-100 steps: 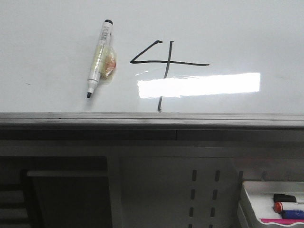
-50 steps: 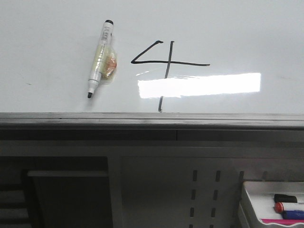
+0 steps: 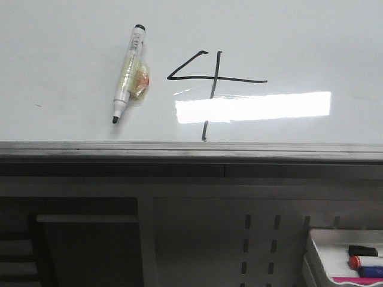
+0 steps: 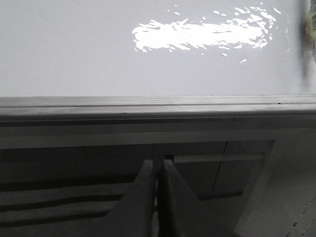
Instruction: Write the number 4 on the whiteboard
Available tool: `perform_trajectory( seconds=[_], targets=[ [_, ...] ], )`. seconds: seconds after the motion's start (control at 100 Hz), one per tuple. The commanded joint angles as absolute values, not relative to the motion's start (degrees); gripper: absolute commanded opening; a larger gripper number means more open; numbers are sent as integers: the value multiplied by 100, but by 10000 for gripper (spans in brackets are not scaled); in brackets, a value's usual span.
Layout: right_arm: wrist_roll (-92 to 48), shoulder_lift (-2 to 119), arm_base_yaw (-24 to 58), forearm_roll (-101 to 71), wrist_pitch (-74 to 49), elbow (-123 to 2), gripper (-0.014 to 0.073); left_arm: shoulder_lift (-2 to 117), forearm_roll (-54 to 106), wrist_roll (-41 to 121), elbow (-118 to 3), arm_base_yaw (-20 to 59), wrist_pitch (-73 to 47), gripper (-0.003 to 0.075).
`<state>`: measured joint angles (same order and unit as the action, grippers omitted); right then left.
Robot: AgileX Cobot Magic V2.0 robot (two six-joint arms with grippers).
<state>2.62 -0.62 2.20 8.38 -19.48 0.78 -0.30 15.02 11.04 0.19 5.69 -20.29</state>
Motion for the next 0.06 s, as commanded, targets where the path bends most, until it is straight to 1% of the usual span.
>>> perform_trajectory(
  seconds=[0.0, 0.05],
  targets=[
    [285, -144, 185, 927, -1793, 195, -64, -172, 1562, 1055, 218, 561, -1847, -20],
    [285, -144, 185, 927, -1793, 195, -64, -172, 1562, 1055, 218, 561, -1847, -20]
  ],
)
